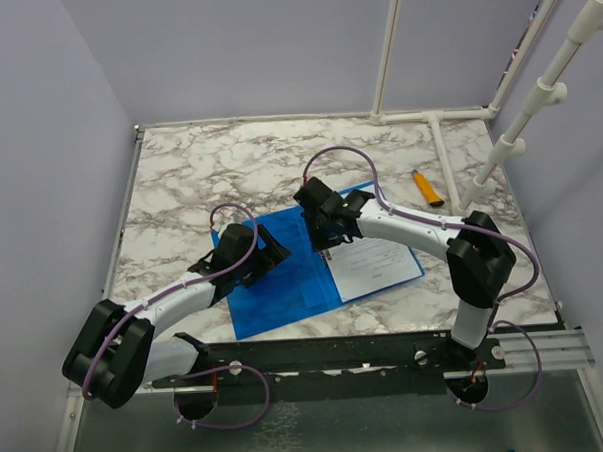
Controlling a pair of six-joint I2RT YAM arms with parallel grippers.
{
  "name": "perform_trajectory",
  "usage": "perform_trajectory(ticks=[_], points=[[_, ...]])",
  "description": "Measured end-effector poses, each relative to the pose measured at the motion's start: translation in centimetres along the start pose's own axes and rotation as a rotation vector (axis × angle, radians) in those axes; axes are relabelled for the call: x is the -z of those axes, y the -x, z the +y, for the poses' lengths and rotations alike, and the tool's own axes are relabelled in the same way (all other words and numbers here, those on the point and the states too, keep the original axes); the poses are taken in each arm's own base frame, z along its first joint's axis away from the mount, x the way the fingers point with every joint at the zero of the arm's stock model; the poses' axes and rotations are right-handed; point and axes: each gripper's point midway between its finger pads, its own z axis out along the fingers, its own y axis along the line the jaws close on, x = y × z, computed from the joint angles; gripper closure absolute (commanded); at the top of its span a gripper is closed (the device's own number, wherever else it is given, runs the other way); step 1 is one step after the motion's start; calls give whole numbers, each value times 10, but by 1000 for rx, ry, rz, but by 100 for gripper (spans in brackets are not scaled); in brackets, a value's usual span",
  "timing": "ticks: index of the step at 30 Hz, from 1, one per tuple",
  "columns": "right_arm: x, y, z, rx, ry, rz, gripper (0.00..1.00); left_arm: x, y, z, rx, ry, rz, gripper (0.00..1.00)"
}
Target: Put the files into the folder
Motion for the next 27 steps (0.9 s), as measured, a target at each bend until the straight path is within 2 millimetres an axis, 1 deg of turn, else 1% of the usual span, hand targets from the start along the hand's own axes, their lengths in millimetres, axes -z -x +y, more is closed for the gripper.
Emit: perform_trajectory(ticks=[11, 16, 27], points=[[-5, -12, -5, 41, -82, 30, 82, 1, 0, 0, -1, -5, -3, 1], [-6, -12, -8, 46, -106, 30, 84, 1, 0, 1, -1, -8, -4, 1], [-10, -20, -11, 64, -138, 50, 92, 2, -1, 2, -1, -12, -8, 1]])
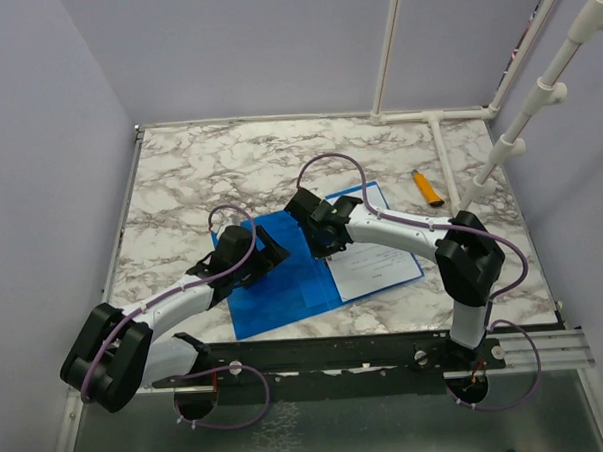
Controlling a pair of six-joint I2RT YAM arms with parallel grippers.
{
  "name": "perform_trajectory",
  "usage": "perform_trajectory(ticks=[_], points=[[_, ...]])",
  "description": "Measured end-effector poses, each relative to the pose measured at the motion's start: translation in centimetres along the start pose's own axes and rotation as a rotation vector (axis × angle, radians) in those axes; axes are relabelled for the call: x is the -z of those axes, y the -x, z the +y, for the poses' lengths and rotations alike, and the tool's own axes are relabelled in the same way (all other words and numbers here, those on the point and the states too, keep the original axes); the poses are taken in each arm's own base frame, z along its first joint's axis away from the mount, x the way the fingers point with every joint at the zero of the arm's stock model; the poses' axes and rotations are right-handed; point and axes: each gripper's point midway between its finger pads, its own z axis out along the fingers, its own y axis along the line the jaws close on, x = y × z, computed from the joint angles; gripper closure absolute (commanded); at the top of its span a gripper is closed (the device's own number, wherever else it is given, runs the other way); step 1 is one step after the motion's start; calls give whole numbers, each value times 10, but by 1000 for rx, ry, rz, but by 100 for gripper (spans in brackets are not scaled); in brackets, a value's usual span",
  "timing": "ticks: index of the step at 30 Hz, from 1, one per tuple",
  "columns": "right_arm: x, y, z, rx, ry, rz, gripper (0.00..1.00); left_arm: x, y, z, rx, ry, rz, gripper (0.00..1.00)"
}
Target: Put the files into the folder
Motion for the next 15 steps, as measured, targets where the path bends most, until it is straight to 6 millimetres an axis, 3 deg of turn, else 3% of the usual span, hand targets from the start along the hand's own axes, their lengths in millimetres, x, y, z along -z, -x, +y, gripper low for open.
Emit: perform_trajectory(ticks=[15], points=[[-16, -11, -7, 13, -48, 35, 96, 1, 0, 1, 0, -1, -3, 1]])
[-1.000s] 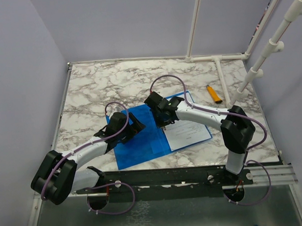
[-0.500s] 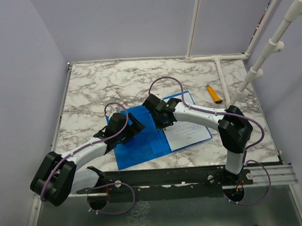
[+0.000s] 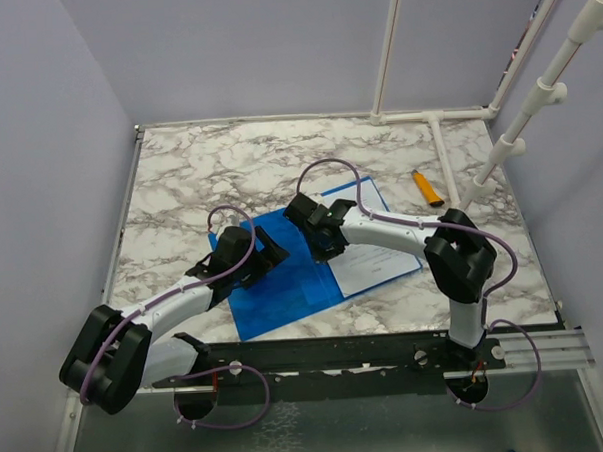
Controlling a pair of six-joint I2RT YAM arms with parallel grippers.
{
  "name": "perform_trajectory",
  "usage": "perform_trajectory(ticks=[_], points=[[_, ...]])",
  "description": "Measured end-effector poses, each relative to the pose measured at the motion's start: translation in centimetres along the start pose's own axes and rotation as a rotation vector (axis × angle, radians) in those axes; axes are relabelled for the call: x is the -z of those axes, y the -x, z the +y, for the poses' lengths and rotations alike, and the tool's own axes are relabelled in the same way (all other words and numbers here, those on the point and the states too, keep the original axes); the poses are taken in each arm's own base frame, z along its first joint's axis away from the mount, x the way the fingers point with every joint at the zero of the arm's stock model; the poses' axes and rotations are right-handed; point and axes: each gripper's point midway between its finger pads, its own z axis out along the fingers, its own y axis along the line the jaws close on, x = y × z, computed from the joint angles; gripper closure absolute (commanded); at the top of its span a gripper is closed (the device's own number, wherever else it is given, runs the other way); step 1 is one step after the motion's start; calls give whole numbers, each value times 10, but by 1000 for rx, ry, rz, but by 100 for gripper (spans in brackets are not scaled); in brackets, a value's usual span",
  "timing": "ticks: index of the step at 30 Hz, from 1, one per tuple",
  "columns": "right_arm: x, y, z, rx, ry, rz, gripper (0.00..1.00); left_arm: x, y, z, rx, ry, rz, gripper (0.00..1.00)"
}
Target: Put the files into the folder
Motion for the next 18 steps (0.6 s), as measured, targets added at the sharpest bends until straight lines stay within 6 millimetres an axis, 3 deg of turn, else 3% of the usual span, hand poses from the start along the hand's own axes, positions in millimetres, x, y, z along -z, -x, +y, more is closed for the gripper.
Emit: perform_trajectory(ticks=[18], points=[[-12, -8, -2, 26, -18, 32, 97, 0, 0, 1, -15, -1, -1, 1]])
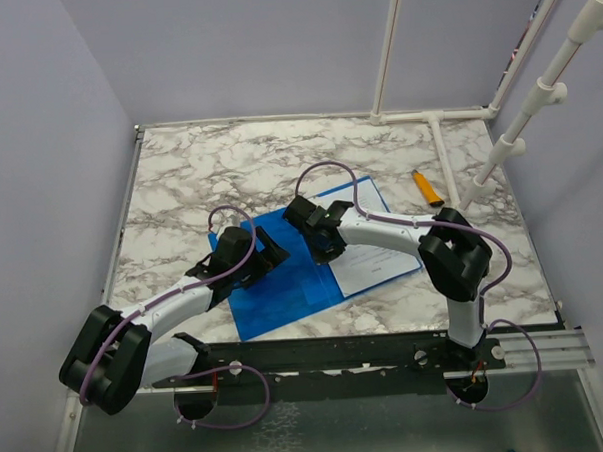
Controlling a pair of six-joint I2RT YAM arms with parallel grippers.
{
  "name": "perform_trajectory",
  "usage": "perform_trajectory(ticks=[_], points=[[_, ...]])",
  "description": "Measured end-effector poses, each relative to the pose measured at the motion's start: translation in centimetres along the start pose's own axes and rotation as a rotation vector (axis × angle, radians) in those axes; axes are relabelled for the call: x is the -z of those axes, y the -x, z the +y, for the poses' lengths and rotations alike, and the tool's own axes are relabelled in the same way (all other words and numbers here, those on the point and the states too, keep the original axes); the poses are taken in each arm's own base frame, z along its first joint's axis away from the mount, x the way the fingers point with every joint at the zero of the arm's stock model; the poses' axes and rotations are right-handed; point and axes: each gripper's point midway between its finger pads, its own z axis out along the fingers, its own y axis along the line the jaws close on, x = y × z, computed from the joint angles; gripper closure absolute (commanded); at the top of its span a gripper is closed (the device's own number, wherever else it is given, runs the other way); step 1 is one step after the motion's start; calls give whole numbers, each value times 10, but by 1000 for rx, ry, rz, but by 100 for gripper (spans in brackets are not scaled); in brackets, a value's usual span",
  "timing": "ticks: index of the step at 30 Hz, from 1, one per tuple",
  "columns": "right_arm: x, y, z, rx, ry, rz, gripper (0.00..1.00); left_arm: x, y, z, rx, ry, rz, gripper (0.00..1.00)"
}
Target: Put the files into the folder
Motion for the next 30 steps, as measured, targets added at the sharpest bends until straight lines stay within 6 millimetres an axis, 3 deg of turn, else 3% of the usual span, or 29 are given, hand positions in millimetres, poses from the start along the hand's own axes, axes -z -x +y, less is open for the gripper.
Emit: perform_trajectory(ticks=[10, 15, 30], points=[[-3, 0, -2, 4, -3, 1, 98, 0, 0, 0, -5, 0, 0, 1], [-16, -6, -4, 4, -10, 18, 98, 0, 0, 0, -5, 1, 0, 1], [-14, -4, 0, 2, 16, 18, 99, -1, 0, 0, -7, 2, 1, 1]])
